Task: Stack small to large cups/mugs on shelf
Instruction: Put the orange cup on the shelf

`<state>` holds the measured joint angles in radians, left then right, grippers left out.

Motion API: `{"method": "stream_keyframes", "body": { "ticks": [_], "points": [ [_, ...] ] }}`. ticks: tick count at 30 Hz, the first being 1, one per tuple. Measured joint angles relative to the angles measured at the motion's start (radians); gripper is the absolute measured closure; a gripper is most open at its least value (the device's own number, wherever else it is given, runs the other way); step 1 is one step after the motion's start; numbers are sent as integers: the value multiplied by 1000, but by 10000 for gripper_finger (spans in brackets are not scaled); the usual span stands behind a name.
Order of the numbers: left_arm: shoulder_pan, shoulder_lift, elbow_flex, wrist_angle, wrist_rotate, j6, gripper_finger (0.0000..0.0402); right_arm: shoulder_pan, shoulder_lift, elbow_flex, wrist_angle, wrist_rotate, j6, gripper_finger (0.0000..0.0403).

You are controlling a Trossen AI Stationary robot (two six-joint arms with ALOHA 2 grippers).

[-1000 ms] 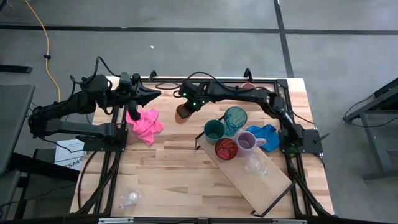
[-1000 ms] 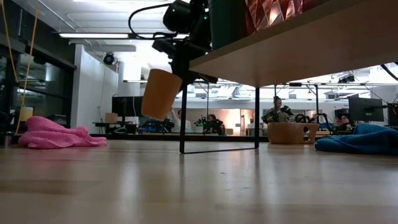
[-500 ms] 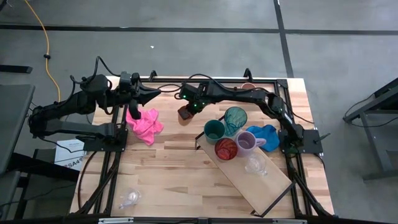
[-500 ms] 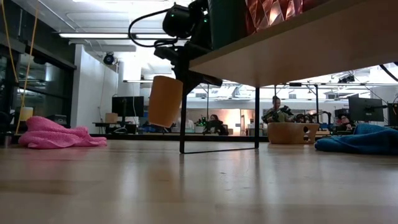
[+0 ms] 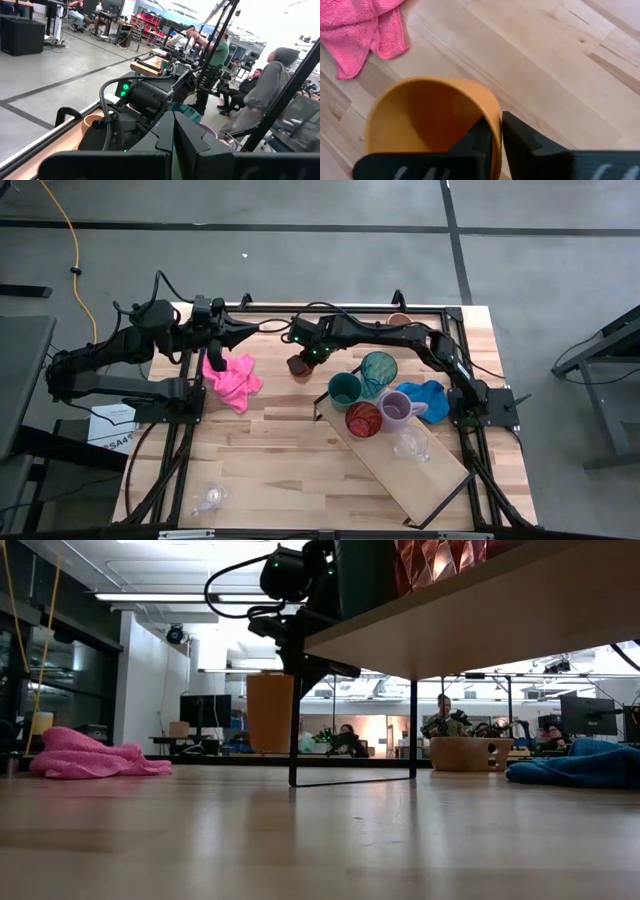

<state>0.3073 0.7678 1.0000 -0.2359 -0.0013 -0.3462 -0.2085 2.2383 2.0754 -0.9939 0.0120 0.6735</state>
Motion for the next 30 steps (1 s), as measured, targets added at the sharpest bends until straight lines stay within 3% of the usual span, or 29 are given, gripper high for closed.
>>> {"method": "stream_keyframes", "body": {
  "ticks": [7,30],
  "points": [
    [0,0,0,0,0,0,401,0,0,0,-1,7,-1,348],
    [0,0,0,0,0,0,401,0,2,-69,34,5,15,347]
  ]
}}
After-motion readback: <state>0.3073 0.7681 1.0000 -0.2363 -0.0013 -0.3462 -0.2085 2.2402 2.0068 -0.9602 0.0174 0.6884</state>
